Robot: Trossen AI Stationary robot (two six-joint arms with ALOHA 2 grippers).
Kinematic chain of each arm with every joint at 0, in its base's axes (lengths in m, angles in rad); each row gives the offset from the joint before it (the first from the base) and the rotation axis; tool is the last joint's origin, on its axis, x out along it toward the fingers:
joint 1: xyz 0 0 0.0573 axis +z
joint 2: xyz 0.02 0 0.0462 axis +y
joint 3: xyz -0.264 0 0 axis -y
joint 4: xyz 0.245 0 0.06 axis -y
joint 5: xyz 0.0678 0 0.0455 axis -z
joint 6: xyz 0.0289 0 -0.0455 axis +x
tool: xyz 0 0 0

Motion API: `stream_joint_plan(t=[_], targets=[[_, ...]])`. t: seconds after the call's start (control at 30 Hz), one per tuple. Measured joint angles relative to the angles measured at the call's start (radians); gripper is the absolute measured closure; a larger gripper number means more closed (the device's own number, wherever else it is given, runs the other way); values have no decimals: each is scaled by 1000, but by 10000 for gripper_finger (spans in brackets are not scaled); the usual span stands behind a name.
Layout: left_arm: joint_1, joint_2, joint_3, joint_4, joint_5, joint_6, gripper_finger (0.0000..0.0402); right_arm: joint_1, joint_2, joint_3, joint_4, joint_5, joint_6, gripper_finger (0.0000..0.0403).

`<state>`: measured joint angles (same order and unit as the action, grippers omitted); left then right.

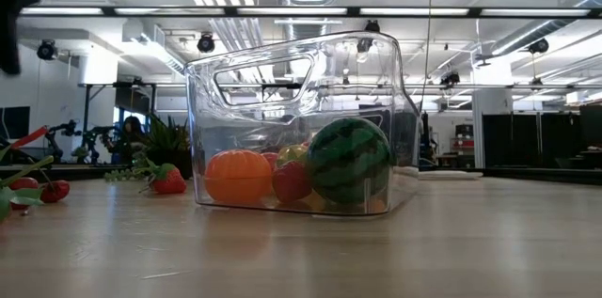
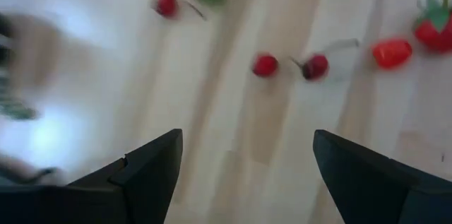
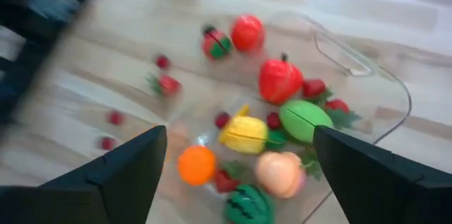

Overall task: Pick and placing Produce into tupperware
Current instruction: Put the red cherry into the transparent bin

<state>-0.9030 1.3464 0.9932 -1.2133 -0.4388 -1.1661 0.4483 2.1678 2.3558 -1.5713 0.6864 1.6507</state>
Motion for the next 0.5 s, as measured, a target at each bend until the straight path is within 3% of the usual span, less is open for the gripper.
stream_joint_plan(t=[0.2, 0.37, 0.5], targets=[[0, 0, -184, 322, 35, 225, 100, 56, -41, -1, 0, 45, 34, 53], [18, -2, -247, 377, -71, 341, 100, 84, -49, -1, 0, 46, -4, 57], [50, -8, -289, 476, -48, 430, 101, 112, -52, -1, 0, 48, -14, 65]])
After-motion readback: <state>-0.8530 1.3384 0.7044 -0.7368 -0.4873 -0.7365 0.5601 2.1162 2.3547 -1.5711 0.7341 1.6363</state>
